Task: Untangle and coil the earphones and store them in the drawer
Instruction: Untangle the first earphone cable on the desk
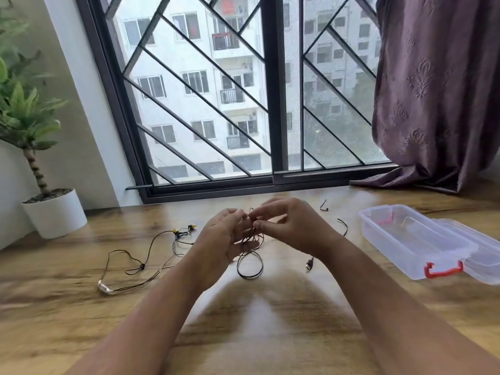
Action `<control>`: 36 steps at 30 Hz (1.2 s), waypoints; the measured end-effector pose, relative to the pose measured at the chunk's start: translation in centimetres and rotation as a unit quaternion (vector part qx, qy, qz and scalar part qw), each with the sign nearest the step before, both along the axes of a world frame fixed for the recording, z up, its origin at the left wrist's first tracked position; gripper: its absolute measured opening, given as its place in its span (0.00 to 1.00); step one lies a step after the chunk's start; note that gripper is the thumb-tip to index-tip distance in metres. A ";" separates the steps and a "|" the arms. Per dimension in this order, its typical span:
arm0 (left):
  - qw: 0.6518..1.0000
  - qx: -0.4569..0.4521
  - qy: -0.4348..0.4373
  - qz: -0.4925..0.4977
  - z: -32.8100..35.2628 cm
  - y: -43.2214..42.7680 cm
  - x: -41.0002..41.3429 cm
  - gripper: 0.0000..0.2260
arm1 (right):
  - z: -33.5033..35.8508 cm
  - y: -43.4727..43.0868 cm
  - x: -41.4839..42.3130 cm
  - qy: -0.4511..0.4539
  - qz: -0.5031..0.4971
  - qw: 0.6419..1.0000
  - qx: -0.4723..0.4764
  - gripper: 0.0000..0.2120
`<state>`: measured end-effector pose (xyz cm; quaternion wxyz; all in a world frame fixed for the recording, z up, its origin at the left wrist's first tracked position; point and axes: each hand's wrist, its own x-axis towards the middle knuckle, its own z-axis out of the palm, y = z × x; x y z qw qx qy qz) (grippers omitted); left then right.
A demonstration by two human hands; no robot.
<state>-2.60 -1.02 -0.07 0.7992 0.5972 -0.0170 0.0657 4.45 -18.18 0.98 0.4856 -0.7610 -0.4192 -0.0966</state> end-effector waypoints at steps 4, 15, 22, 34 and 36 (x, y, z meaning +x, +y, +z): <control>0.998 0.053 -0.027 -0.009 -0.3 0.0 -0.1 0.05 | -0.1 0.1 -0.1 -0.049 -0.053 0.997 -0.003 0.06; 0.993 0.095 -0.035 0.054 -1.1 0.0 0.2 0.06 | 0.0 0.2 -0.6 -0.035 -0.061 0.998 0.001 0.12; 0.945 0.272 -0.117 0.138 -1.2 -0.4 0.1 0.01 | -0.7 0.4 -0.2 -0.018 -0.084 0.996 -0.005 0.09; 0.959 0.226 -0.042 0.168 -0.9 -0.2 0.1 0.01 | -0.6 1.0 -0.8 -0.087 -0.075 0.992 -0.044 0.04; 0.963 0.212 -0.031 0.165 -0.9 -0.2 0.1 0.06 | -0.6 1.2 -1.0 -0.102 -0.089 0.990 -0.038 0.02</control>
